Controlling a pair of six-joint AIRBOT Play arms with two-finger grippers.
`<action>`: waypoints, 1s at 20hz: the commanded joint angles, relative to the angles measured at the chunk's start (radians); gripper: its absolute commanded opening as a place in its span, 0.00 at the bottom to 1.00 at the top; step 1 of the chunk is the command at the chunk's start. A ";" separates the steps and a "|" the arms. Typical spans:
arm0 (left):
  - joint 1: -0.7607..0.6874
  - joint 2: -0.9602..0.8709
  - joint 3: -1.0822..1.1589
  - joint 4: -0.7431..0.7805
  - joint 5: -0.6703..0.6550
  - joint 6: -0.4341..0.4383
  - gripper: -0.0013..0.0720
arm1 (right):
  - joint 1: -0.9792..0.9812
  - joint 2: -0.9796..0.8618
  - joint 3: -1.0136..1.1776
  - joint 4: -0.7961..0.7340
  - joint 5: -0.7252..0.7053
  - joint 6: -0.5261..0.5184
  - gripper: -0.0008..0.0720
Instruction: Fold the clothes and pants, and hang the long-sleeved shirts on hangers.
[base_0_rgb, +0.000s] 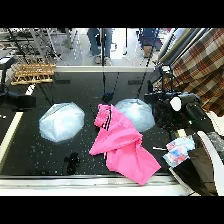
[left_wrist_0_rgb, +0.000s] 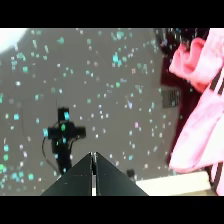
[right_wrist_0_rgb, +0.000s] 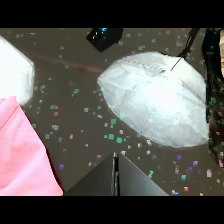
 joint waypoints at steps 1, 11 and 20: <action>0.001 -0.009 0.000 -0.031 0.069 0.000 0.04 | 0.002 0.004 0.000 0.094 0.008 0.011 0.03; 0.005 -0.015 -0.001 -0.083 0.001 0.080 0.90 | -0.160 0.224 0.210 -0.076 0.634 -0.169 0.18; 0.011 -0.086 -0.318 -0.355 0.232 0.226 0.96 | -0.544 0.509 -0.609 0.668 0.512 -0.300 0.73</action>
